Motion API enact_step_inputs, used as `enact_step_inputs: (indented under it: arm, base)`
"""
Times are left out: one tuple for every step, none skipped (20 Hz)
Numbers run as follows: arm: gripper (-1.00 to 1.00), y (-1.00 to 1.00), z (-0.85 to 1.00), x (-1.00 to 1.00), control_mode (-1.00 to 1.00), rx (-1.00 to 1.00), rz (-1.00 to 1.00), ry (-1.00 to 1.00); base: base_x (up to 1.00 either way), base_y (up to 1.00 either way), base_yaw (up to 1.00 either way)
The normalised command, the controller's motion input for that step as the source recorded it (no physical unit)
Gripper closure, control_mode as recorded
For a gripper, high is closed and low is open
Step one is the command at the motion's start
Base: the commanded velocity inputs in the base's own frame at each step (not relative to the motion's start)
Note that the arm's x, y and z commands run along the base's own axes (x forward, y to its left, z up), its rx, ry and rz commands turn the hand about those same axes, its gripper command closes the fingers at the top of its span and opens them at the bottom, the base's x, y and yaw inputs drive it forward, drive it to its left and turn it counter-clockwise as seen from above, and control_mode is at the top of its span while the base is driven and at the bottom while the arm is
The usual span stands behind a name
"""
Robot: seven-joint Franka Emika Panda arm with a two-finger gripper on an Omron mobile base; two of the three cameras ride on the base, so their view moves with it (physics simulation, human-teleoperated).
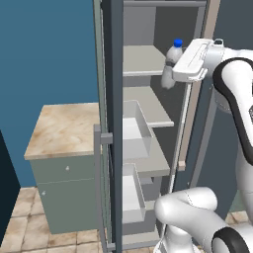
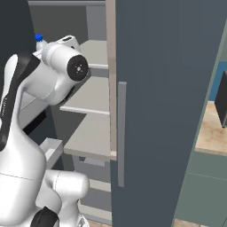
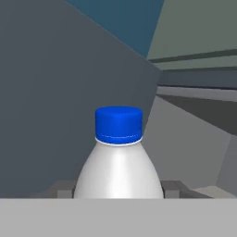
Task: Take the bottled waters from the counter and place them in the freezer to freeze. Close the freezer door after placing the bottles.
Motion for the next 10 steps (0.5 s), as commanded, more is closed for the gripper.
enact_step_inputs:
  arm:
    - [1.00, 0.43, 0.00, 0.06, -1.00, 0.06, 0.00, 0.07]
    - [1.00, 0.29, 0.00, 0.17, -1.00, 0.05, 0.01, 0.03]
    - [1.00, 0.25, 0.00, 0.09, -1.00, 0.00, 0.05, 0.00]
    - [1.00, 0.18, 0.00, 0.10, -1.00, 0.00, 0.05, 0.00]
    - [1.00, 0.18, 0.00, 0.09, -1.00, 0.00, 0.05, 0.00]
    - [1.00, 0.19, 0.00, 0.14, -1.00, 0.00, 0.00, 0.00]
    - [1.00, 0.15, 0.12, 0.23, -1.00, 0.03, 0.00, 0.00]
    - [1.00, 0.14, 0.09, 0.24, -1.00, 0.05, 0.00, 0.00]
    - [1.00, 0.10, 0.00, 0.35, -1.00, 0.02, 0.00, 0.00]
    - [1.00, 0.09, 0.00, 0.45, -1.00, 0.00, 0.00, 0.00]
  base:
    - [0.00, 0.00, 0.00]
    - [0.00, 0.00, 0.00]
    - [0.00, 0.00, 0.00]
    - [0.00, 0.00, 0.00]
    - [0.00, 0.00, 0.00]
    - [0.00, 0.00, 0.00]
    - [0.00, 0.00, 0.00]
    - [0.00, 0.00, 0.00]
    - [0.00, 0.00, 0.00]
    - [0.00, 0.00, 0.00]
